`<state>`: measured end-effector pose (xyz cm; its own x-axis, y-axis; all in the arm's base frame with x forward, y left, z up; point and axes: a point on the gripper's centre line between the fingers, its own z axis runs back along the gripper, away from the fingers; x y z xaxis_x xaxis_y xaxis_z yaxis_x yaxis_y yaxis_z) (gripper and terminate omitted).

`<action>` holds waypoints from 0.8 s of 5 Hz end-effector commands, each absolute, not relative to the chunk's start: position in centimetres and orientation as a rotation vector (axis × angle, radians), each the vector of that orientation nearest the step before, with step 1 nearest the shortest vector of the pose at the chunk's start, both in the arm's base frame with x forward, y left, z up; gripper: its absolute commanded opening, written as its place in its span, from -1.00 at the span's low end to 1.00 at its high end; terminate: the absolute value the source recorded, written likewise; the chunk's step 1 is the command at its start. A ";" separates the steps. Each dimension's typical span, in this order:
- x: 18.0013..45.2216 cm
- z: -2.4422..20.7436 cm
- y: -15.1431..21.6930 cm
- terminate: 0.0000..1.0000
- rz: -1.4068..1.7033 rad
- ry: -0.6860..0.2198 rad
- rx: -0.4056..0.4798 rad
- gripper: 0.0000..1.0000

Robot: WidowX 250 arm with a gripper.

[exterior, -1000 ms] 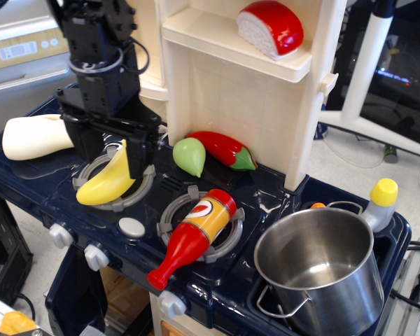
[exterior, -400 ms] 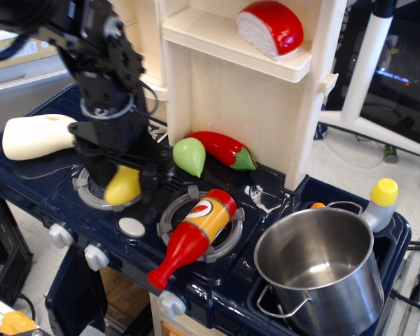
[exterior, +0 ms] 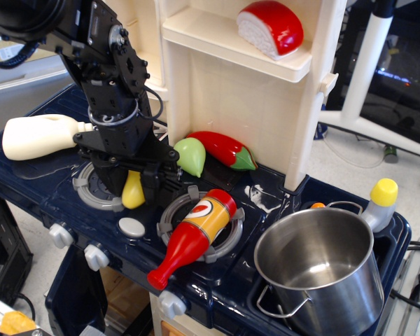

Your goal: Put banana in pot or pan

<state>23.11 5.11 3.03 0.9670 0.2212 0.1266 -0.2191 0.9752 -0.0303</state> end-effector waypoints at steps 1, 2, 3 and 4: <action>23.3 4.8 5.4 -1.00 0.207 -0.151 0.036 -1.00; 22.8 9.7 4.1 -1.00 0.236 -0.048 0.092 -1.00; 22.3 11.7 0.5 -1.00 0.319 -0.023 0.043 -1.00; 22.1 11.8 -4.2 -1.00 0.457 -0.040 -0.051 -1.00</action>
<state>21.50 -5.40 10.67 0.8934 0.4491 -0.0105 -0.4490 0.8918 -0.0556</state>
